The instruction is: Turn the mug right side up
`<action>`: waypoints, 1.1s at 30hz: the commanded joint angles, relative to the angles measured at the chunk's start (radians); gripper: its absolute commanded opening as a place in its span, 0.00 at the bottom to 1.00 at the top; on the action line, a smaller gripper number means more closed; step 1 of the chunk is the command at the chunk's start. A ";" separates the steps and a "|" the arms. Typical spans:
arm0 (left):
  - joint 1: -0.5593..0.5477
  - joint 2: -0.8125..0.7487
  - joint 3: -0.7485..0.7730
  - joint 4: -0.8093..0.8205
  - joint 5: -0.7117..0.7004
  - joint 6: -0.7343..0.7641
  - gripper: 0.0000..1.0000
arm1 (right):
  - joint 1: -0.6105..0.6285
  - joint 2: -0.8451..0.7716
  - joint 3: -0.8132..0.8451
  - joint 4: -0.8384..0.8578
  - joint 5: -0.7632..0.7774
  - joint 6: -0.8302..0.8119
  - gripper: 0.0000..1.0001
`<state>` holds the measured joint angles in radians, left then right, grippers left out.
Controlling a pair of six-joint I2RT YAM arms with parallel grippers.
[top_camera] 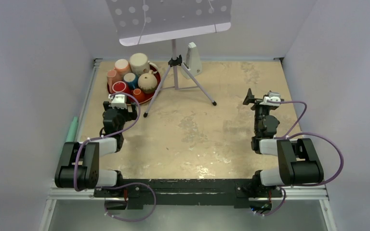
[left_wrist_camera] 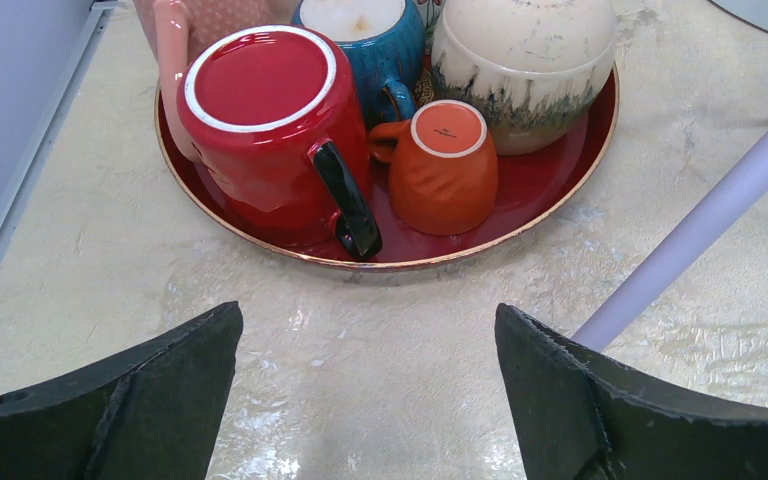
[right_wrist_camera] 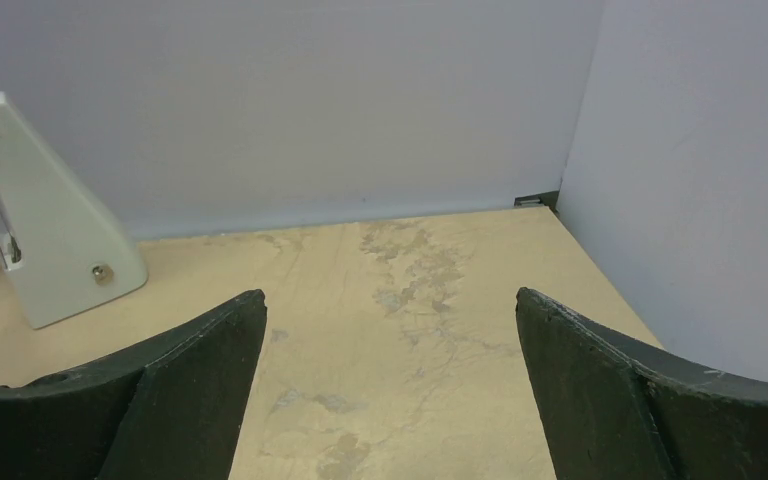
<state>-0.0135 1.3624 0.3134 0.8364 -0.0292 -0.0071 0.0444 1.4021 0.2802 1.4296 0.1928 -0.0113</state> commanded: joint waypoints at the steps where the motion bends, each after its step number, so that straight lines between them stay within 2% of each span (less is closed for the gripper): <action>1: -0.001 -0.018 0.019 0.030 0.015 -0.013 1.00 | -0.003 -0.013 0.014 0.065 0.042 -0.005 0.99; 4: -0.002 -0.016 0.017 0.039 0.015 -0.014 1.00 | -0.003 -0.074 0.041 -0.032 0.085 0.018 0.99; 8: -0.001 -0.018 0.009 0.065 0.023 -0.003 1.00 | -0.003 -0.172 0.082 -0.174 0.045 0.017 0.99; 13: -0.001 -0.161 -0.009 -0.010 0.067 0.001 1.00 | -0.003 -0.303 0.138 -0.349 0.017 -0.008 0.99; 15: 0.000 -0.263 0.045 -0.182 0.091 0.027 1.00 | -0.003 -0.334 0.187 -0.452 -0.024 -0.021 0.99; 18: 0.001 -0.365 0.256 -0.667 0.231 0.114 0.99 | -0.003 -0.348 0.238 -0.530 -0.155 -0.043 0.99; 22: 0.011 -0.288 0.528 -1.190 0.414 0.241 0.90 | -0.001 -0.347 0.282 -0.566 -0.299 -0.061 0.99; 27: 0.068 -0.161 0.738 -1.488 0.530 0.423 0.85 | 0.000 -0.344 0.319 -0.610 -0.386 -0.058 0.99; 30: 0.105 -0.042 0.855 -1.611 0.481 0.547 0.78 | 0.000 -0.345 0.327 -0.642 -0.429 -0.054 0.99; 31: 0.115 0.006 0.891 -1.613 0.414 0.531 0.73 | 0.001 -0.348 0.329 -0.654 -0.435 -0.049 0.99; 33: 0.121 0.117 0.992 -1.636 0.255 0.412 0.52 | 0.000 -0.353 0.324 -0.665 -0.445 -0.039 0.99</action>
<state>0.0799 1.3293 1.1461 -0.6022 0.3977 0.4149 0.0448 1.0622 0.5625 0.8089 -0.1776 -0.0540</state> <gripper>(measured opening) 0.660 0.986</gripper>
